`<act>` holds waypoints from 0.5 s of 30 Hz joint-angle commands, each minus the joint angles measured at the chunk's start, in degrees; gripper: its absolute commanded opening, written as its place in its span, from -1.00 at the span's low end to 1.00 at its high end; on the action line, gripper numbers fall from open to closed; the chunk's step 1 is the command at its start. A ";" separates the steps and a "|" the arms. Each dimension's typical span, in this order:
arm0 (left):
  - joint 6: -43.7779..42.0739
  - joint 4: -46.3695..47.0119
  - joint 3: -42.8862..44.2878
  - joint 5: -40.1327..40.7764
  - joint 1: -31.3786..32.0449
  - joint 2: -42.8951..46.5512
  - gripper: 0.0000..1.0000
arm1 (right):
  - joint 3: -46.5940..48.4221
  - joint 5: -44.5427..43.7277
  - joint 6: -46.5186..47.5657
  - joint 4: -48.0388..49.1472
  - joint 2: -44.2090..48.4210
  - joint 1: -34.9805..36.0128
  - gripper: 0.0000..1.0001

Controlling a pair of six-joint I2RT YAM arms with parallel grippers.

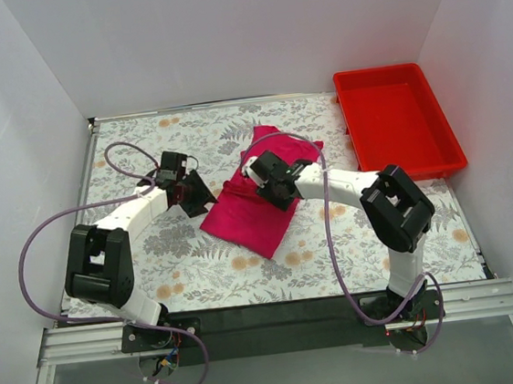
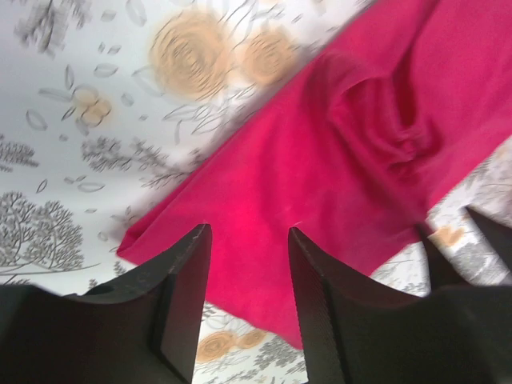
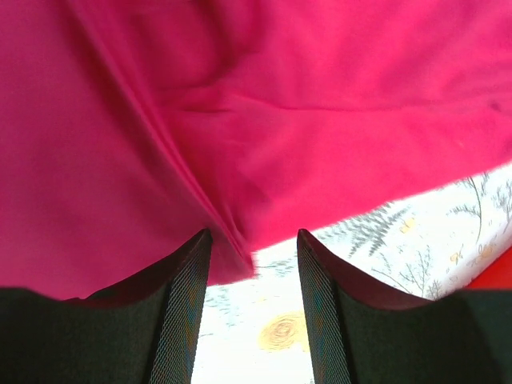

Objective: Fold and stack the t-shirts
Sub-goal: Fold the tshirt

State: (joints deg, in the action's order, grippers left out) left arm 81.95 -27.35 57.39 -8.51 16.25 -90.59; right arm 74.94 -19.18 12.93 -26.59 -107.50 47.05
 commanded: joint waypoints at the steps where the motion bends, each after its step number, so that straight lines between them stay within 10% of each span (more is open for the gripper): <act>1: -0.13 0.28 -3.59 -0.98 0.36 1.90 -0.21 | 1.35 0.90 -5.01 2.51 -0.25 -5.38 -0.08; 15: -3.55 0.46 -9.48 3.06 0.80 1.03 -0.38 | 10.31 38.57 -15.56 10.06 0.39 -5.83 -0.23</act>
State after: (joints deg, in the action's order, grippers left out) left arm 79.83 -27.18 48.73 -7.86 16.73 -90.50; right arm 81.25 5.21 1.23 -22.11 -106.13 40.38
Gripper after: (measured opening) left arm 0.315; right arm 0.390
